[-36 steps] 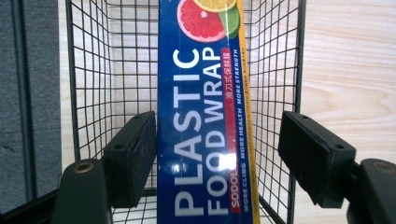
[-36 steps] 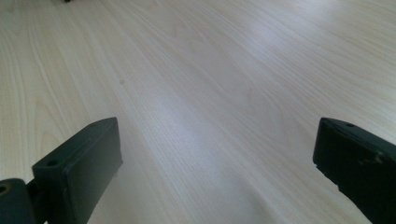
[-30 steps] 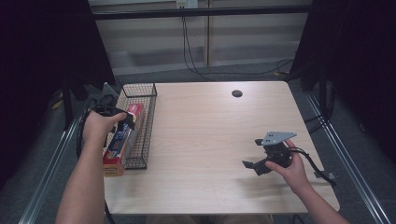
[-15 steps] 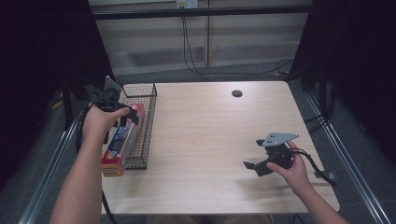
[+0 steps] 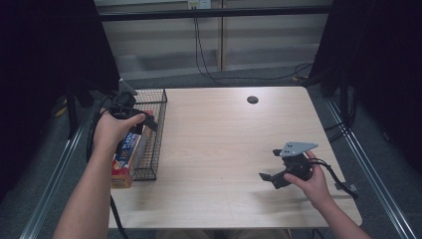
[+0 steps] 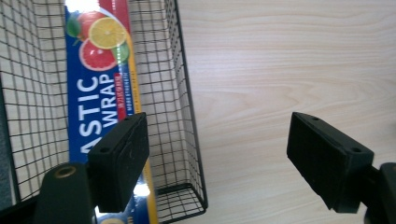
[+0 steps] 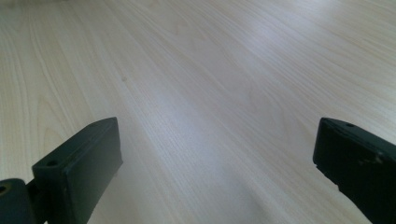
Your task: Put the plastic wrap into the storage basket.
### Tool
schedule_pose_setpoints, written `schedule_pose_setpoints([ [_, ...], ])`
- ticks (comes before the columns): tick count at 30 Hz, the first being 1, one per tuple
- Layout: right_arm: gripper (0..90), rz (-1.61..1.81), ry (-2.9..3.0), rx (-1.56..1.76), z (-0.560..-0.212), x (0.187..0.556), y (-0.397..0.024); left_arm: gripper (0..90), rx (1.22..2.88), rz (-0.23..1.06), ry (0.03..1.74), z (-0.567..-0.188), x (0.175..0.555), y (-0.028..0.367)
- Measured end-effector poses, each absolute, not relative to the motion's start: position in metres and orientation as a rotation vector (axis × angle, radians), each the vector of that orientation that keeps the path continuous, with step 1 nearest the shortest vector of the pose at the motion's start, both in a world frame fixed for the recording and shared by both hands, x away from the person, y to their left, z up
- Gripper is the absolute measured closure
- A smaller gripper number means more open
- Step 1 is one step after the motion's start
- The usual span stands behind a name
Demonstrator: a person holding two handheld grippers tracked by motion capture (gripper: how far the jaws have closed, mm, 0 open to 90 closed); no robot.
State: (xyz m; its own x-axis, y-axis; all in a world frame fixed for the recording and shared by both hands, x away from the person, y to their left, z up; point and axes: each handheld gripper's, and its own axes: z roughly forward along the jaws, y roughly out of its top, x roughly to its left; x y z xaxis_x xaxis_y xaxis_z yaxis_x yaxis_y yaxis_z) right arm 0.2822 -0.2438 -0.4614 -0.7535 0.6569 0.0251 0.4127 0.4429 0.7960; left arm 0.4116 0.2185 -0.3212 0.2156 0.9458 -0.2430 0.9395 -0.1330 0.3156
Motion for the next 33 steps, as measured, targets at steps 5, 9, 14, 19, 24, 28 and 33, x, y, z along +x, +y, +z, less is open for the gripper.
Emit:
schedule_pose_setpoints([
  [5,0.8,1.212,2.409,0.918,-0.461,0.282,-0.244,21.3,2.111,0.007,1.708,-0.321,0.409,0.211],
  [9,0.8,1.214,2.411,0.920,-0.461,0.282,-0.244,21.1,2.105,0.002,1.683,-0.319,0.405,0.204],
  [14,0.8,1.214,2.415,0.924,-0.461,0.282,-0.244,20.0,2.114,-0.005,1.638,-0.319,0.402,0.198],
  [19,0.8,1.214,2.417,0.921,-0.461,0.282,-0.243,20.0,2.131,-0.006,1.590,-0.321,0.397,0.191],
  [24,0.8,1.215,2.419,0.917,-0.461,0.282,-0.244,19.9,2.144,-0.012,1.556,-0.324,0.393,0.186],
  [28,0.8,1.215,2.415,0.913,-0.461,0.283,-0.244,19.8,2.143,-0.018,1.530,-0.327,0.389,0.181],
  [33,0.8,1.218,2.417,0.912,-0.461,0.283,-0.244,19.5,2.147,-0.031,1.504,-0.333,0.384,0.173],
])
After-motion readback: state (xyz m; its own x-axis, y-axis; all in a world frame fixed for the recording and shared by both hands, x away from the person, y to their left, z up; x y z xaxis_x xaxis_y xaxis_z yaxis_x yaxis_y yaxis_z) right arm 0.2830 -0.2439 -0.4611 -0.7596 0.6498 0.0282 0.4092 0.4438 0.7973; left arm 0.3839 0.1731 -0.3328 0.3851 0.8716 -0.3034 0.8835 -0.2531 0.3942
